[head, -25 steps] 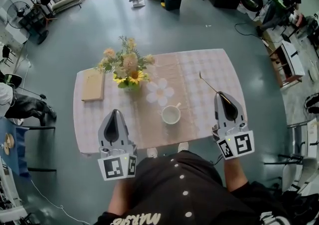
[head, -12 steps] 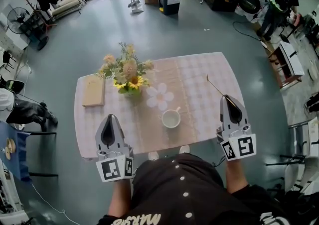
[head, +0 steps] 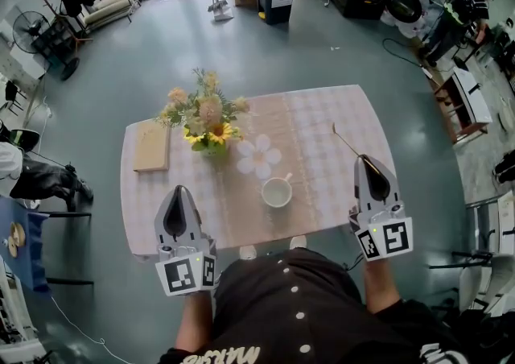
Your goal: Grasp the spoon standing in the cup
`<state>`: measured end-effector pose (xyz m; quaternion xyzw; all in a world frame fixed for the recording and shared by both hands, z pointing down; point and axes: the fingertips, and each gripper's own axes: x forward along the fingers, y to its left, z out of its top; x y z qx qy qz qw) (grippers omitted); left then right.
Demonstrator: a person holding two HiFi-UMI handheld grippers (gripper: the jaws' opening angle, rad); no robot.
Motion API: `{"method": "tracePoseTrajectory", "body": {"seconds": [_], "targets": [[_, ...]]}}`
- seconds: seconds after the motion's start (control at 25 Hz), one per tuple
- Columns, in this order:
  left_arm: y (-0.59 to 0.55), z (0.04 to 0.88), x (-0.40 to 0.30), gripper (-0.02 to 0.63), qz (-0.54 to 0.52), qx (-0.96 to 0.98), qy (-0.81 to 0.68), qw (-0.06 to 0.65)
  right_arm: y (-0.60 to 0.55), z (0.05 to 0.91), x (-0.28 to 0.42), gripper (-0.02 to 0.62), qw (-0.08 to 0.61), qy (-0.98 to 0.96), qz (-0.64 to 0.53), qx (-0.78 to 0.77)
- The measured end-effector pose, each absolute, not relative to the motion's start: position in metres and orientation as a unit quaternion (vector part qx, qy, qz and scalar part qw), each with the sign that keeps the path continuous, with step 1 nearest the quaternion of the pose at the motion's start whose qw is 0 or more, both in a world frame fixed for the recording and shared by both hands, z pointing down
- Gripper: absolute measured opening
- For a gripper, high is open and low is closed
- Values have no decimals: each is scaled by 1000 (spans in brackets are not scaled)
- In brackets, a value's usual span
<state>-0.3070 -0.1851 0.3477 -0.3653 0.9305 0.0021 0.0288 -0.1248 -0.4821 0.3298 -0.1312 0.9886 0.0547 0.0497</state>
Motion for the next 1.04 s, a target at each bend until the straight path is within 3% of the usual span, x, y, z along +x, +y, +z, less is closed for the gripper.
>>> {"method": "tracePoseTrajectory", "body": {"seconds": [1.04], "targets": [[-187,342,-299,17,-8,-371,928,38,-477,335,-124,6,46,990,57,-120]]}}
